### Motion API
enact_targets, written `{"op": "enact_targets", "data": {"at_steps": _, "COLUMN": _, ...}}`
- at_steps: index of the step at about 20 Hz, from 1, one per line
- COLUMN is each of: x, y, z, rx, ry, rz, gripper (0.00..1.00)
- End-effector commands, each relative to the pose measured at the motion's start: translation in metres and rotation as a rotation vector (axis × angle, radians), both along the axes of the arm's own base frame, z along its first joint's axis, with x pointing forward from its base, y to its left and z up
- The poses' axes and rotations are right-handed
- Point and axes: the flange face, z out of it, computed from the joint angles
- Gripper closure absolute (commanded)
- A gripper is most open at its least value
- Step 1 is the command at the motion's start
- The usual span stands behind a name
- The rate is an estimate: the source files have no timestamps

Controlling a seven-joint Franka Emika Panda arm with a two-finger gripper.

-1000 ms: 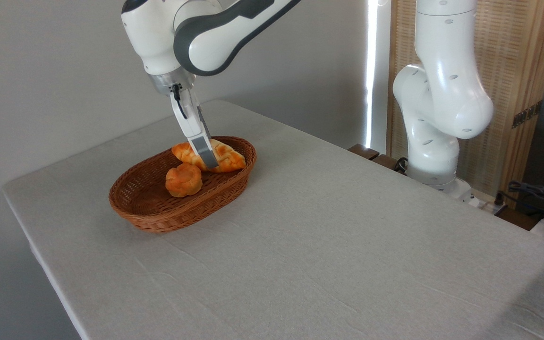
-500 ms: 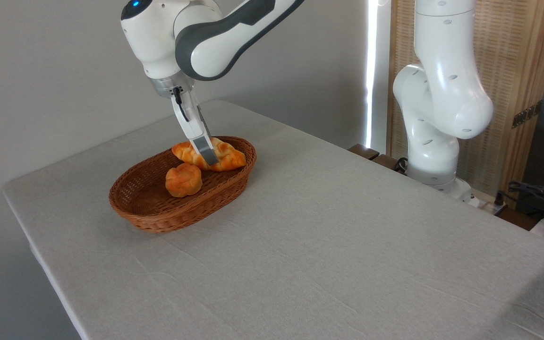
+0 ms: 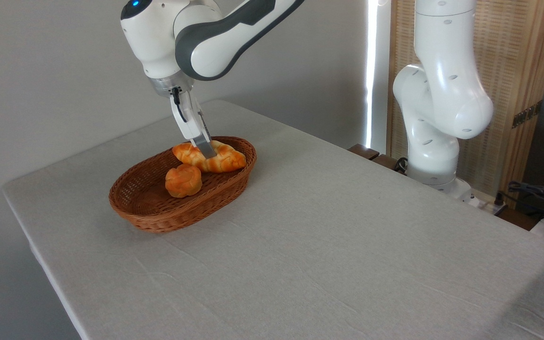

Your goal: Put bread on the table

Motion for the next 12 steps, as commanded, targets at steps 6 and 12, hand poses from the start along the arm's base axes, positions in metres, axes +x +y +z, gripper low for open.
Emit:
{"op": "enact_targets", "data": {"at_steps": 6, "x": 0.0064, "y": 0.0087, "z": 0.0042, "rx": -0.022, "ry": -0.004, "rz": 0.007, "gripper": 1.00}}
{"op": "enact_targets", "data": {"at_steps": 12, "x": 0.0068, "y": 0.0102, "z": 0.0057, "rx": -0.022, "ry": -0.005, "rz": 0.008, "gripper": 1.00}}
